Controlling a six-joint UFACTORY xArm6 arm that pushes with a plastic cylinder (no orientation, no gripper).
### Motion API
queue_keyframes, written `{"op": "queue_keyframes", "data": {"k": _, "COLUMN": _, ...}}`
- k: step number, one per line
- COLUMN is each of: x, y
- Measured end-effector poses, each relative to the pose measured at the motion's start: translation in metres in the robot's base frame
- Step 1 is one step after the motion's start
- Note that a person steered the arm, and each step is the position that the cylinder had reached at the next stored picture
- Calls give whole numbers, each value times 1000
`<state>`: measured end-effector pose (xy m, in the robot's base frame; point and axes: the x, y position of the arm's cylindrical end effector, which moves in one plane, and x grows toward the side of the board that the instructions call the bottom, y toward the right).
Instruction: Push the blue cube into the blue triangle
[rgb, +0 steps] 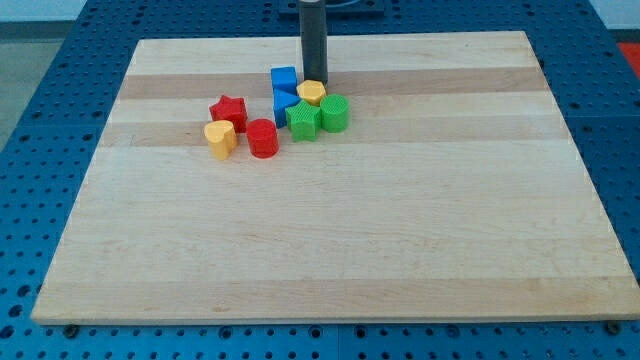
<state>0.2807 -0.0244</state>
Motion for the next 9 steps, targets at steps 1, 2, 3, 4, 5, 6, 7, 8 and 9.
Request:
{"op": "queue_keyframes", "data": {"k": 1, "x": -32, "y": -10}}
{"op": "queue_keyframes", "data": {"k": 2, "x": -41, "y": -54}}
{"op": "queue_keyframes", "data": {"k": 3, "x": -33, "y": -67}}
{"op": "queue_keyframes", "data": {"k": 4, "x": -10, "y": -67}}
{"op": "queue_keyframes", "data": {"k": 5, "x": 16, "y": -66}}
{"op": "queue_keyframes", "data": {"k": 6, "x": 25, "y": -64}}
{"op": "queue_keyframes", "data": {"k": 7, "x": 17, "y": -64}}
{"op": "queue_keyframes", "data": {"k": 8, "x": -6, "y": -72}}
{"op": "queue_keyframes", "data": {"k": 9, "x": -12, "y": -140}}
